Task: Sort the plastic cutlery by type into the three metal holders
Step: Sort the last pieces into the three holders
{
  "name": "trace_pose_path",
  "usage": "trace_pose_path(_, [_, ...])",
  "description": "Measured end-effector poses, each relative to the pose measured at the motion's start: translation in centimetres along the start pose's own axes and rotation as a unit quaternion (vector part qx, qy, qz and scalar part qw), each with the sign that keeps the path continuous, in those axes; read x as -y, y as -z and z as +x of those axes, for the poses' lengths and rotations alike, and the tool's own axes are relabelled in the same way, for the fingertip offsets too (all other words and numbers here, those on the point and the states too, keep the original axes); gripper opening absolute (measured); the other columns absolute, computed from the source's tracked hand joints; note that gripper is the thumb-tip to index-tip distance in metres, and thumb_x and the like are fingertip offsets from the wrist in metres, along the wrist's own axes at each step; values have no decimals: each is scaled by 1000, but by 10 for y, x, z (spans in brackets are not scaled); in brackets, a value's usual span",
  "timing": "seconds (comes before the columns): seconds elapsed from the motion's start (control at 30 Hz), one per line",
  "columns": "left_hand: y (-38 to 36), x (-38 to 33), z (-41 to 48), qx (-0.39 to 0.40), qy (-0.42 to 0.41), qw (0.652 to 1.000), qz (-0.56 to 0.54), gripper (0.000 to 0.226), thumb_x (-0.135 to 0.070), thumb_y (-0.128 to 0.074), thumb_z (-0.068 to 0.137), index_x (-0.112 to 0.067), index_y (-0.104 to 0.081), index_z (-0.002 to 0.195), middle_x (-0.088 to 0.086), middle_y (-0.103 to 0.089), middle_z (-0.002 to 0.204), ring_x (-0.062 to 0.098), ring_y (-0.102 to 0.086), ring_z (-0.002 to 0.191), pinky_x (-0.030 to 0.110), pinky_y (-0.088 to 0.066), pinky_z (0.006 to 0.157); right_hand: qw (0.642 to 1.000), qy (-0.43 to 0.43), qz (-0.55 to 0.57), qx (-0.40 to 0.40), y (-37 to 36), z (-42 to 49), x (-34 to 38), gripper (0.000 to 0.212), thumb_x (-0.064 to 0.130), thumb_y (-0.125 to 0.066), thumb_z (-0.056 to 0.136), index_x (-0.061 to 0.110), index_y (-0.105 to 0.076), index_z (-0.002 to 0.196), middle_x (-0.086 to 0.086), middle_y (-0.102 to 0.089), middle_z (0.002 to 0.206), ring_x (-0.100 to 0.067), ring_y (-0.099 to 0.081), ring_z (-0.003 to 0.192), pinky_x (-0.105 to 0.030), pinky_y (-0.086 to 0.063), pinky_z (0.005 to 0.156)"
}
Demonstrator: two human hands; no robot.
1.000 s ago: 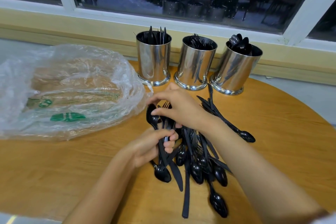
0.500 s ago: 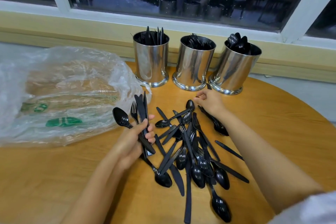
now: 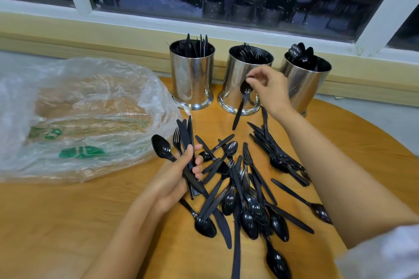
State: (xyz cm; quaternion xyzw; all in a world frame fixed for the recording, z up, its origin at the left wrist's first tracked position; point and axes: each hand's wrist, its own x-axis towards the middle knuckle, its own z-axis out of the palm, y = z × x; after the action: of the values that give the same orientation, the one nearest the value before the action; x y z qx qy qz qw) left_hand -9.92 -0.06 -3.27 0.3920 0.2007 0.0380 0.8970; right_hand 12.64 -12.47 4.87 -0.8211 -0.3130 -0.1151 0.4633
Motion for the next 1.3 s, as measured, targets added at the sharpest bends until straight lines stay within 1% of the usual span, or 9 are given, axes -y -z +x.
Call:
trace_pose_path(0.2, [-10,2,-1,23,18,999,19,58,-48,-52,85,-5,-55,124,1,-49,73,11,-41,59,24,-42,58,948,9,100,302,5,-35,61,11,9,-68,88,20,-67,90,9,-64,78,4,-59,67,-12,-47,61])
trace_pose_path(0.27, [-16,3,-4,40,25,999,25,62,-55,-51,82,-6,-55,119,0,-49,73,10,-40,58,22,-42,55,933,37,98,345,-9,-51,68,9,7,-69,87,15,-68,91,2,-67,80,0,-59,71,-16,-50,64])
trace_pose_path(0.5, [-14,4,-13,65,21,997,33,80,-66,-42,78,-4,-51,129,2,-42,75,10,-37,56,23,-39,53,938,66,113,322,-35,-60,70,8,10,-72,86,10,-71,94,-14,-71,95,-19,-63,83,-33,-53,82])
trace_pose_path(0.63, [-14,5,-15,71,32,995,62,84,-67,-55,65,-6,-55,123,0,-51,75,10,-41,60,27,-39,61,929,75,131,338,-41,-62,80,6,6,-72,85,7,-71,91,1,-68,83,-1,-58,74,-14,-47,70])
trace_pose_path(0.73, [-17,5,-17,90,41,993,70,58,-50,-61,79,-8,-57,119,-1,-50,75,8,-42,58,22,-40,53,924,82,136,349,-50,-69,85,6,4,-73,83,5,-71,90,19,-62,72,7,-53,66,-11,-43,66])
trace_pose_path(0.9, [-16,3,-18,92,48,993,57,23,-11,-50,98,-2,-54,118,3,-47,71,9,-35,55,20,-33,50,932,136,70,329,-59,-72,83,21,12,-76,83,12,-68,103,13,-63,92,11,-49,81,-11,-38,71])
trace_pose_path(1.07, [-15,5,-18,114,53,991,54,15,-11,-48,100,-4,-56,110,5,-47,73,10,-37,56,21,-35,51,923,147,5,357,-61,-74,87,21,20,-75,84,19,-72,104,17,-59,82,0,-44,85,-16,-37,76])
trace_pose_path(1.17, [-12,5,-12,77,23,997,-4,17,-14,-48,97,-4,-57,108,5,-47,72,11,-38,56,22,-40,50,949,134,57,281,-52,-75,90,26,20,-73,84,21,-70,110,21,-61,90,-4,-48,91,-18,-39,79])
trace_pose_path(1.3, [2,0,-7,11,-27,998,-61,23,-13,-43,100,-6,-60,114,2,-47,69,10,-41,53,21,-41,49,988,1,67,139,-28,-63,52,9,16,-69,88,21,-68,95,16,-63,88,5,-56,84,-13,-44,79])
